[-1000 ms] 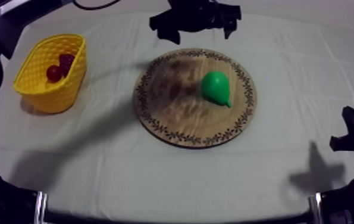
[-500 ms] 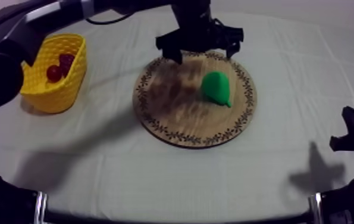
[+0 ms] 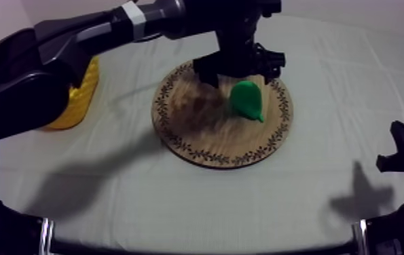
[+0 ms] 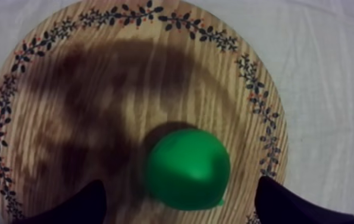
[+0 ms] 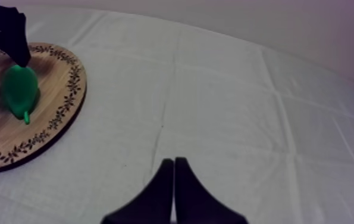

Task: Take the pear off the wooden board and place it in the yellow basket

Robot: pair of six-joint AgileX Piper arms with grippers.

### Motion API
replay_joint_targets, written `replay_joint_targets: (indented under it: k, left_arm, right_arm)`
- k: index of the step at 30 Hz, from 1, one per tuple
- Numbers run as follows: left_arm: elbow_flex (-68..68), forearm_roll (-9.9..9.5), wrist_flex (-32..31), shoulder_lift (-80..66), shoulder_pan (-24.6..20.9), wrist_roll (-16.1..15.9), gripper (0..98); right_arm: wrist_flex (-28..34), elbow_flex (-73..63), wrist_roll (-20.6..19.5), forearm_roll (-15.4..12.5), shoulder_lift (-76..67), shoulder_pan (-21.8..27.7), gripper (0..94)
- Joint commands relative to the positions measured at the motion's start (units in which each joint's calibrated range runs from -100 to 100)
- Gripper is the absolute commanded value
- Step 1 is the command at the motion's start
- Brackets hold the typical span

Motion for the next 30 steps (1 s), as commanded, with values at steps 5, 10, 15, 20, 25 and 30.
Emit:
replay_joint_targets:
  k: [5, 10, 15, 20, 25, 30]
  left_arm:
    - [-5.79, 0.12, 2.41, 3.76, -0.01, -0.75, 90.1]
    - [-10.13, 0.10, 4.31, 6.58, -0.01, -2.36, 87.3]
    - [-13.97, 0.33, 6.31, 9.29, -0.17, -4.59, 85.2]
    - [-16.88, -0.41, 7.68, 12.33, -0.11, -7.21, 79.4]
    - [-17.72, -2.09, 7.77, 15.24, 0.20, -7.89, 75.9]
    - [-17.81, -2.55, 7.72, 17.08, 0.25, -7.68, 75.0]
  right_arm:
    - [0.00, 0.05, 0.01, 0.01, 0.01, 0.00, 0.5]
    - [0.00, 0.05, 0.01, 0.01, 0.01, 0.00, 0.5]
    - [0.00, 0.05, 0.01, 0.01, 0.01, 0.00, 0.5]
    - [0.00, 0.05, 0.01, 0.01, 0.01, 0.00, 0.5]
    - [0.00, 0.05, 0.01, 0.01, 0.01, 0.00, 0.5]
    - [0.00, 0.05, 0.01, 0.01, 0.01, 0.00, 0.5]
